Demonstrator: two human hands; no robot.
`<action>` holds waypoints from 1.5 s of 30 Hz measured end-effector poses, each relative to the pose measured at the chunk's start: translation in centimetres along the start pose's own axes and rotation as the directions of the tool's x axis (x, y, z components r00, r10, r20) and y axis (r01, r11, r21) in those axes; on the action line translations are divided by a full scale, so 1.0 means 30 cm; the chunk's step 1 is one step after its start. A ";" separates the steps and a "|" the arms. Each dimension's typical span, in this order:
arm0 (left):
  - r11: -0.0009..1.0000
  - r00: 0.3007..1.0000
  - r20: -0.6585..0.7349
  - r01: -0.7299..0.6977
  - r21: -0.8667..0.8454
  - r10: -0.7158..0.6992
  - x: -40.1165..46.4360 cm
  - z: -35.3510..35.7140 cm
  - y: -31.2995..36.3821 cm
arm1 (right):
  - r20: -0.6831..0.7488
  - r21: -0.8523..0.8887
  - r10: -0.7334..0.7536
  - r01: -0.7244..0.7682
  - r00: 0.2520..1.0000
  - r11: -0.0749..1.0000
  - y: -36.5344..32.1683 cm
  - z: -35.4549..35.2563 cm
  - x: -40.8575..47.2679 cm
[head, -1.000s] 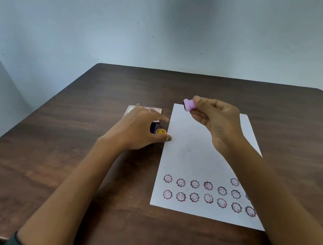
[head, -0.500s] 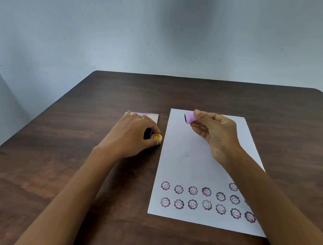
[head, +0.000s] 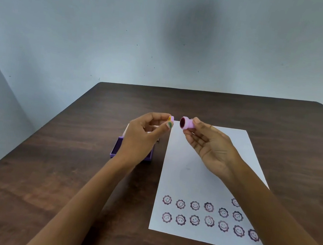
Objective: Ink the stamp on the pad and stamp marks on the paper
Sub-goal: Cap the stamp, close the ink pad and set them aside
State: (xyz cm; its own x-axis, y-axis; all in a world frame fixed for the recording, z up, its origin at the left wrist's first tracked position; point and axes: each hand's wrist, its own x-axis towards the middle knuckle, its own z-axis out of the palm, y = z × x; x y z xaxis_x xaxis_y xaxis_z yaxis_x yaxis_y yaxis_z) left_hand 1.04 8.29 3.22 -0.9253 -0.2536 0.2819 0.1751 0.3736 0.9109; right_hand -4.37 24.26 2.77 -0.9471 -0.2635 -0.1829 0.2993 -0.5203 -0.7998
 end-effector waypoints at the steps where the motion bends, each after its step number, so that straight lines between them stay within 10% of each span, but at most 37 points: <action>1: 0.999 1.000 -0.004 0.024 -0.040 -0.024 -0.003 0.002 0.000 | 0.013 0.020 0.009 -0.009 1.000 1.000 0.001 0.003 -0.001; 45: 0.994 0.993 -0.041 -0.107 -0.002 0.107 -0.002 0.019 -0.012 | 0.128 -0.272 -0.240 0.266 0.962 0.925 0.018 0.037 -0.031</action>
State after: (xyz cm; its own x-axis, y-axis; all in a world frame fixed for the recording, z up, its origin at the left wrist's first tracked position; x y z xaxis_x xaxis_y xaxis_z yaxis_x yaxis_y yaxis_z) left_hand 0.84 8.67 2.70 -0.8865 -0.2488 0.3901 0.2739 0.3972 0.8759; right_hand -3.18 23.31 3.14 -0.9684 -0.2330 0.0888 -0.0071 -0.3302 -0.9439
